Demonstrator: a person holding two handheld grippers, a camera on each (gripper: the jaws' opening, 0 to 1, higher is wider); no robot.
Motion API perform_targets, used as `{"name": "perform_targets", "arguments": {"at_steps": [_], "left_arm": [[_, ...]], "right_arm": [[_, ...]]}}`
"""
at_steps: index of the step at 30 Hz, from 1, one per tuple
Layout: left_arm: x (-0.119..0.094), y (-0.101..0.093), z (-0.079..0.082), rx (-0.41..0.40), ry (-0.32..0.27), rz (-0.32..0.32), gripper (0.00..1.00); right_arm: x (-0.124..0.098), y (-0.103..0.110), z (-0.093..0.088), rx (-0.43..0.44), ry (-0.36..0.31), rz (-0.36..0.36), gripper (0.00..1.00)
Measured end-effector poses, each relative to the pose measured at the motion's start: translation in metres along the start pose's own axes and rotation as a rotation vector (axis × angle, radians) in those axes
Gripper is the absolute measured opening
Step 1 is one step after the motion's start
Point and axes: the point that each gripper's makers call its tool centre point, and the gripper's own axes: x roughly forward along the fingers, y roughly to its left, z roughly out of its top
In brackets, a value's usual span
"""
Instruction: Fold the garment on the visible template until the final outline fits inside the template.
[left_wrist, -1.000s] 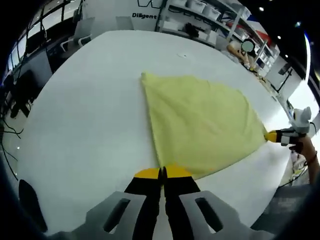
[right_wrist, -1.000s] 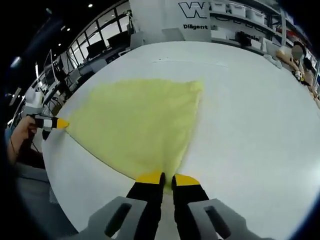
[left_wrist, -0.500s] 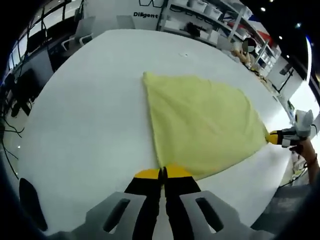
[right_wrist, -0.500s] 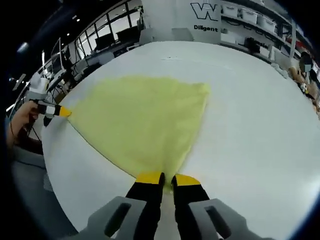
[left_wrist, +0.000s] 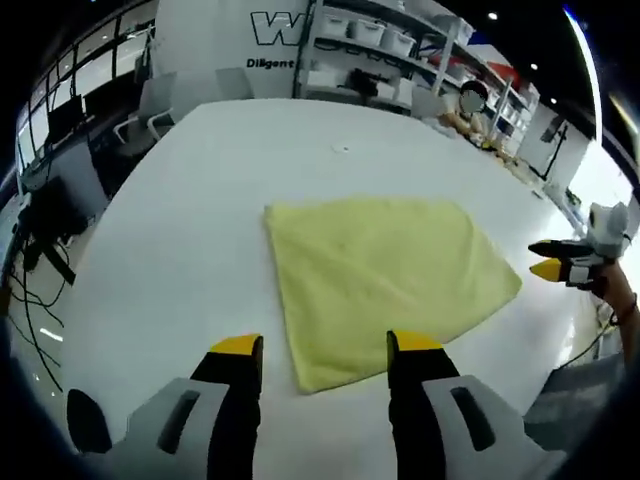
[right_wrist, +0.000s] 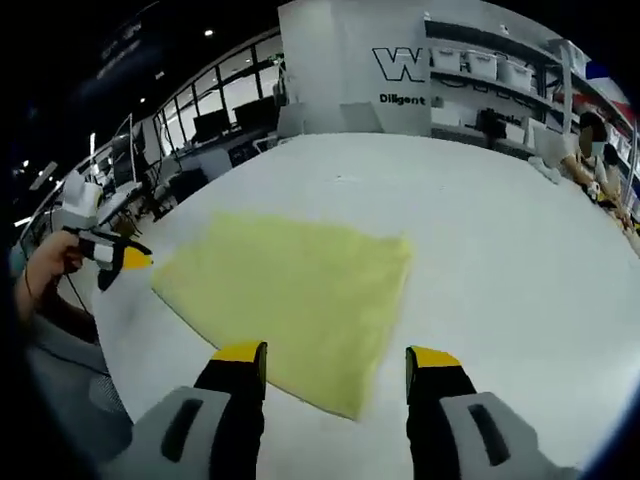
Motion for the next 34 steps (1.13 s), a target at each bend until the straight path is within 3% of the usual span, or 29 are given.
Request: {"name": "perform_targets", "arguments": {"at_steps": [2,6,12,21,27,34], "left_arm": [[-0.005,-0.004,0.001,0.003,-0.003,-0.007,0.53],[-0.021,-0.019,0.006,0.016,-0.044,-0.038,0.68],[-0.039,-0.032,0.005,0.034,-0.065,-0.064,0.86],[-0.068,-0.053,-0.004,0.083,-0.074,-0.092,0.99],[-0.075,-0.058,-0.016,0.084,-0.059,-0.097,0.99],[-0.078,-0.056,-0.023,0.086,-0.049,-0.09,0.99]], "right_arm": [[-0.005,0.003,0.004,-0.007,-0.022,-0.002,0.57],[-0.02,0.014,0.009,-0.003,-0.026,-0.001,0.78],[-0.036,0.026,0.008,-0.01,-0.01,0.008,0.99],[-0.06,0.043,0.005,0.013,-0.02,0.019,0.99],[-0.074,0.062,0.011,0.019,-0.044,0.049,0.99],[-0.077,0.064,0.007,0.013,-0.041,0.046,0.99]]}}
